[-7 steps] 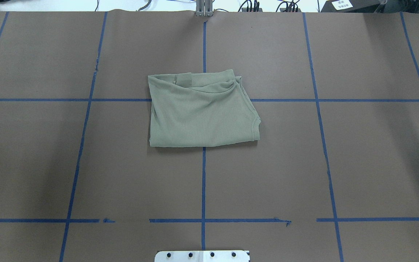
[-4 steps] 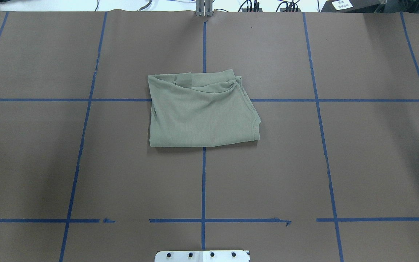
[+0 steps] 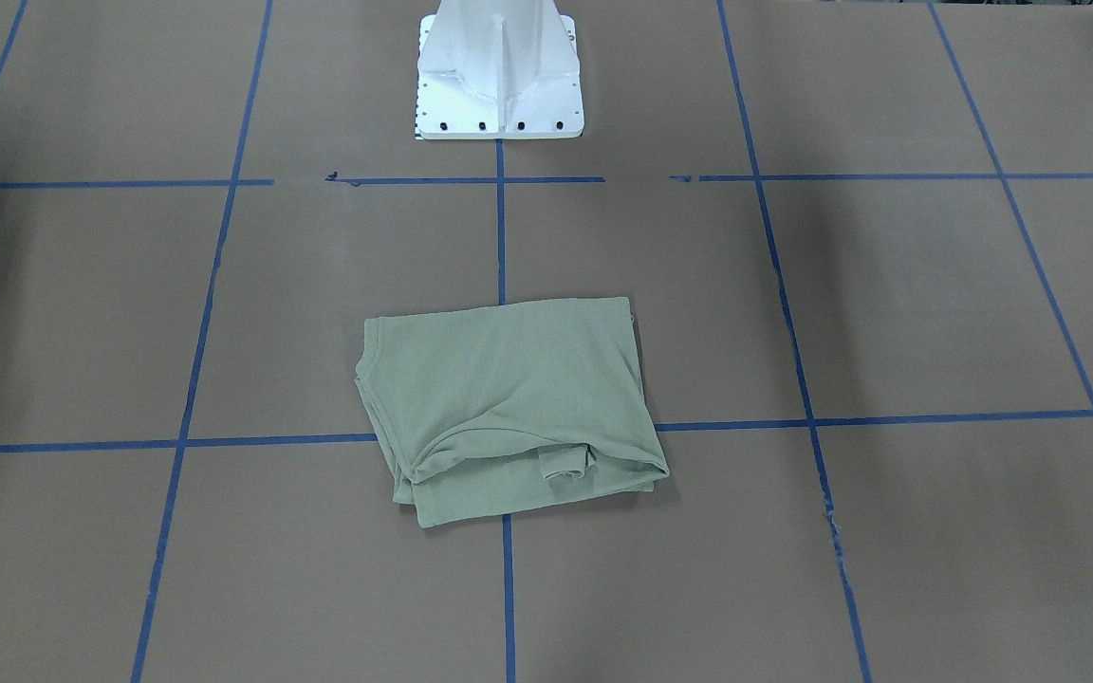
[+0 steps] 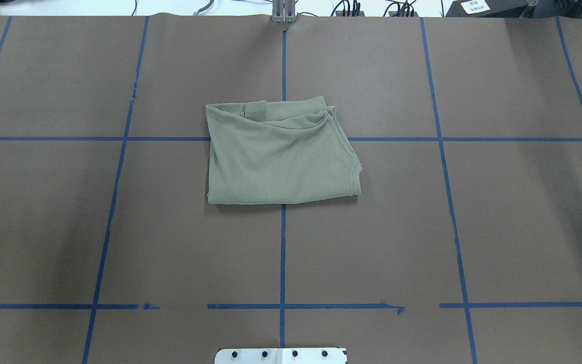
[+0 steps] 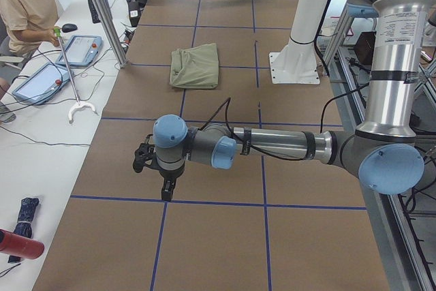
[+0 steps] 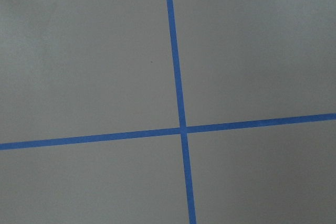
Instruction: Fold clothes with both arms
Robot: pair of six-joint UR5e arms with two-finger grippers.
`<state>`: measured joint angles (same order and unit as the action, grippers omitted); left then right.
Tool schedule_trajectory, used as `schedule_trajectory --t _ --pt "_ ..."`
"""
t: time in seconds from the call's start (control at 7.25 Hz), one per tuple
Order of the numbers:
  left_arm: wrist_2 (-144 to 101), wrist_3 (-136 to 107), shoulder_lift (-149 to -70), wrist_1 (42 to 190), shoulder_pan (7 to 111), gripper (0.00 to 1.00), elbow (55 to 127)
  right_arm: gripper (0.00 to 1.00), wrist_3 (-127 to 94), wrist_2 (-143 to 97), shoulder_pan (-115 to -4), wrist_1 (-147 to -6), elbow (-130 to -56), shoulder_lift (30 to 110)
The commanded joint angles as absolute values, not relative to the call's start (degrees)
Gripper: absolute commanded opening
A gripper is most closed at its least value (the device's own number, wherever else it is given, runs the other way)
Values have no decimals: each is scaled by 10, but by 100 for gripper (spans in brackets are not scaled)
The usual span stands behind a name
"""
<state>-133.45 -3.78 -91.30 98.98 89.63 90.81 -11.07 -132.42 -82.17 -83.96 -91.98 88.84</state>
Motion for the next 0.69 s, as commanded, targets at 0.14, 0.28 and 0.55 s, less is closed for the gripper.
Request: schedule_trajectory --t 0.14,0.28,0.55 --pt "-1337 -37 -904 938 896 100 929 100 -111 -1325 -823 -839 -919 889" --pt "-1338 -37 -905 938 896 100 928 100 -112 -1325 -823 -839 -920 891" --pt "-1338 -37 -905 938 896 100 928 100 -112 -1326 -823 -838 -921 893"
